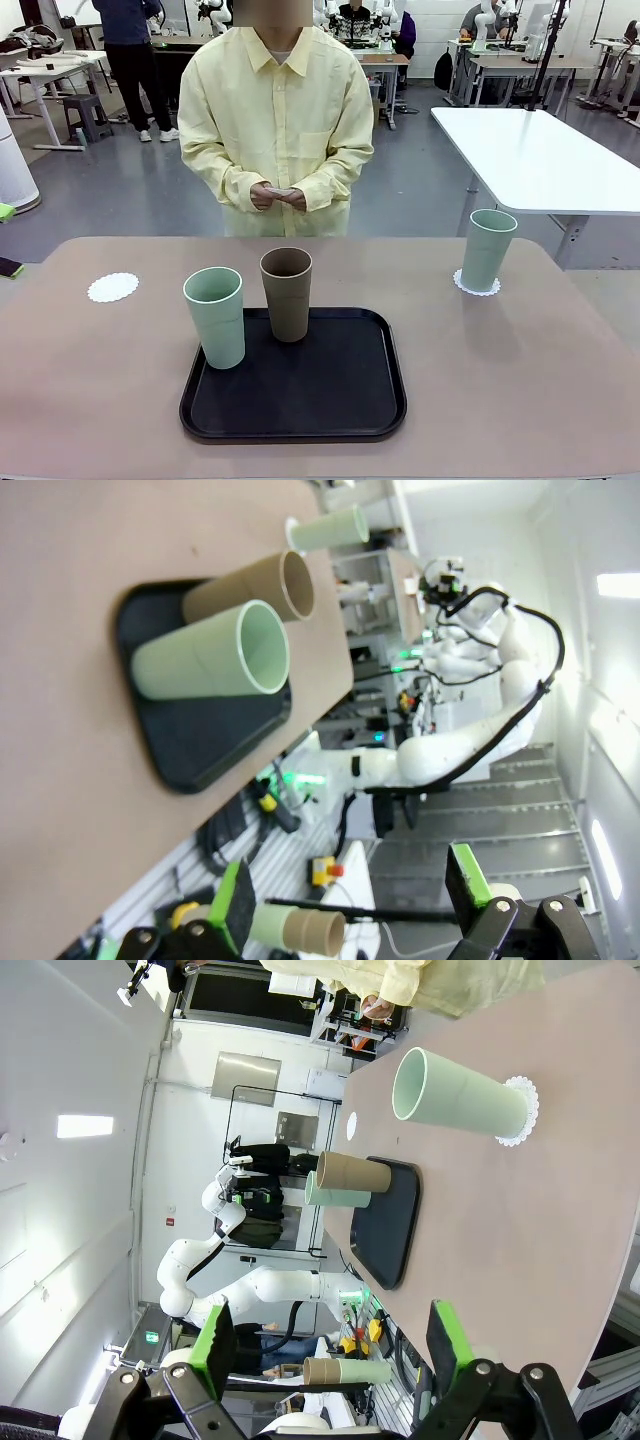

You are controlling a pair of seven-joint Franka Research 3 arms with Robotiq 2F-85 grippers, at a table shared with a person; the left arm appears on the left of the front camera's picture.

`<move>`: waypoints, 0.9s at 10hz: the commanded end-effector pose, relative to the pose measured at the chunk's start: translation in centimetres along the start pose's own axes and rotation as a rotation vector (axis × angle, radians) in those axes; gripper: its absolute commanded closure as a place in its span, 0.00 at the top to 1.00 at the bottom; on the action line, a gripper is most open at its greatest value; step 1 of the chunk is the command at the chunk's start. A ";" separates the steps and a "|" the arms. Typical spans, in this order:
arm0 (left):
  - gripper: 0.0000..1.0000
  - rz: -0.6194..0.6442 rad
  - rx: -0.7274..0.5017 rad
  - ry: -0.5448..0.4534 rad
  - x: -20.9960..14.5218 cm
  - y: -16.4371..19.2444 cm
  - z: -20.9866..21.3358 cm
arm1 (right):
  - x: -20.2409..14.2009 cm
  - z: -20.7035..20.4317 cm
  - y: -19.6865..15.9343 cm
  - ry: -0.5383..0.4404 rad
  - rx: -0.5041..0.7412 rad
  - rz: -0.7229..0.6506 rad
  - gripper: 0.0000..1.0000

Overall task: Place coasters on the table and set cups on them.
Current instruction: Take one Reusable plastic cup from the Flat Tray and place it on a coaster set by the human.

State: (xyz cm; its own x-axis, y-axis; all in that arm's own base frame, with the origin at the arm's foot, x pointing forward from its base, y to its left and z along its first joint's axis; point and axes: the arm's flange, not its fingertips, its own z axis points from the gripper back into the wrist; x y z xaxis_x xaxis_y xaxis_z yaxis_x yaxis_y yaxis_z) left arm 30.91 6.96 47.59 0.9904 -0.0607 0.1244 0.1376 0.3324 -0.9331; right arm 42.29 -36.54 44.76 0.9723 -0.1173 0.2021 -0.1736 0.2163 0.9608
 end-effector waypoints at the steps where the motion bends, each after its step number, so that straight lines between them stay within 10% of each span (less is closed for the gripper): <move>1: 1.00 -0.012 -0.009 -0.002 -0.1 -0.1 0.1 | 0.0 -0.1 -0.1 0.001 -0.006 -0.007 1.00; 2: 1.00 0.000 0.000 0.000 0.0 0.0 0.0 | 0.0 -0.1 -0.1 0.001 -0.006 -0.007 1.00; 4: 1.00 -0.422 0.353 -0.093 3.0 -1.6 -0.4 | 0.0 -0.1 -0.1 0.001 -0.006 -0.007 1.00; 6: 1.00 -0.786 0.548 0.042 4.7 -4.9 -2.1 | 0.0 -0.1 -0.1 0.001 -0.006 -0.007 1.00; 9: 1.00 -0.936 0.719 0.243 5.9 -6.4 -5.3 | 0.0 -0.1 -0.1 0.001 -0.006 -0.007 1.00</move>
State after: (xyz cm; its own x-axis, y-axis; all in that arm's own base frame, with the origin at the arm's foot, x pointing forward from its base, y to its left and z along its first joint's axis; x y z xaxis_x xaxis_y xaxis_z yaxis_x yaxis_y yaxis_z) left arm 35.79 -0.61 54.27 0.5346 -0.6647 0.5219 0.8373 0.5003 -0.2205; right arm 42.30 -36.52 44.75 0.9723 -0.1169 0.2022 -0.1739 0.2158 0.9608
